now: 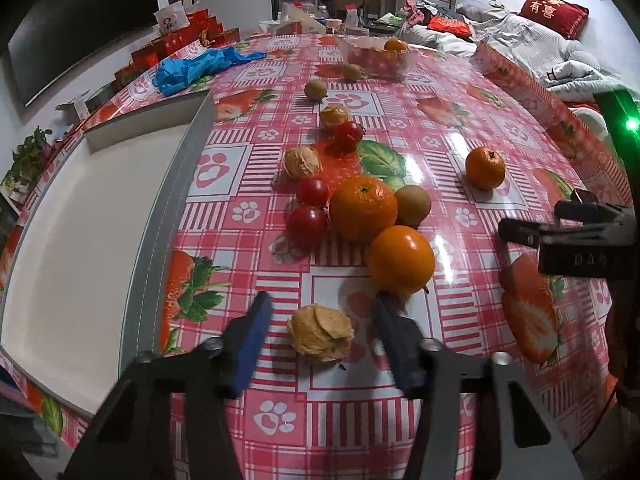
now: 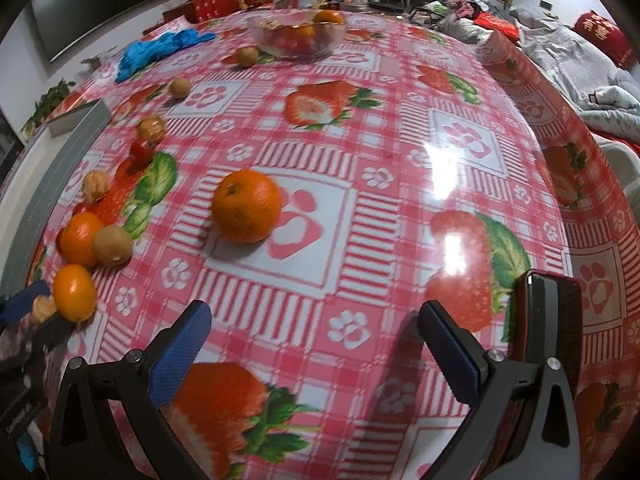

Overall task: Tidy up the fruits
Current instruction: 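Close the left tool on the walnut while the right tool approaches an orange, then lift the walnut with the left tool while the right tool grasps and lifts the orange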

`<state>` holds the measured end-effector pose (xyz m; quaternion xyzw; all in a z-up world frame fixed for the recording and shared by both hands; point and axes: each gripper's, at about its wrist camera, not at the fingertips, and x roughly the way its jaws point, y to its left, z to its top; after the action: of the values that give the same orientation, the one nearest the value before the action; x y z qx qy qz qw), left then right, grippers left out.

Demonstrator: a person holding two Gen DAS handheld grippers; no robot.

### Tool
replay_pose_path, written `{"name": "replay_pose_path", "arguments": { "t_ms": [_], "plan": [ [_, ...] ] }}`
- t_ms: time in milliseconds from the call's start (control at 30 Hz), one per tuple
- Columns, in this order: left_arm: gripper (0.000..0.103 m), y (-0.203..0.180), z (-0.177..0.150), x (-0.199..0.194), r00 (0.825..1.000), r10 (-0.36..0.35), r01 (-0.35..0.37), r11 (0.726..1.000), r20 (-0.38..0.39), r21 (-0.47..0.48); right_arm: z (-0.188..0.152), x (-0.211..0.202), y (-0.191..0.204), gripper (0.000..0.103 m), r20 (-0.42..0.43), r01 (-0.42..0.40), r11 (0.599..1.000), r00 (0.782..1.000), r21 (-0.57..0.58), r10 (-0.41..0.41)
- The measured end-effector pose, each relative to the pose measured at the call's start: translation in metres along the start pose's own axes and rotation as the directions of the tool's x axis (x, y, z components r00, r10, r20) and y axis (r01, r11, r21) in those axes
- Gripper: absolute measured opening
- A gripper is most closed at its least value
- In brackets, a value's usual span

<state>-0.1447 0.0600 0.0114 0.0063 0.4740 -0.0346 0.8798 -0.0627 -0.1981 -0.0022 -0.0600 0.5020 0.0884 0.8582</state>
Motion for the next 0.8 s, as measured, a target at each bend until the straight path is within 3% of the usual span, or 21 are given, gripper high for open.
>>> {"name": "replay_pose_path", "arguments": {
  "t_ms": [100,500,600,800],
  "plan": [
    [0.035,0.002,0.001,0.0,1.0,-0.003,0.003,1.0,0.004,-0.008,-0.004,-0.002,0.009,0.103,-0.007,-0.012,1.0,1.0,-0.023,0.012],
    [0.035,0.022,-0.005,-0.015,0.999,-0.041,0.043,0.996,0.025,-0.075,-0.005,-0.019,0.073,0.103,-0.021,-0.188,0.972,0.982,-0.14,0.187],
    [0.035,0.026,-0.008,-0.007,0.999,-0.042,0.042,0.995,0.002,-0.089,-0.003,-0.018,0.084,0.098,-0.025,-0.189,0.97,0.982,-0.151,0.188],
    [0.035,0.028,-0.008,-0.006,0.998,-0.047,0.05,0.996,0.039,-0.078,-0.001,-0.015,0.087,0.091,-0.035,-0.208,0.968,0.978,-0.14,0.205]
  ]
}}
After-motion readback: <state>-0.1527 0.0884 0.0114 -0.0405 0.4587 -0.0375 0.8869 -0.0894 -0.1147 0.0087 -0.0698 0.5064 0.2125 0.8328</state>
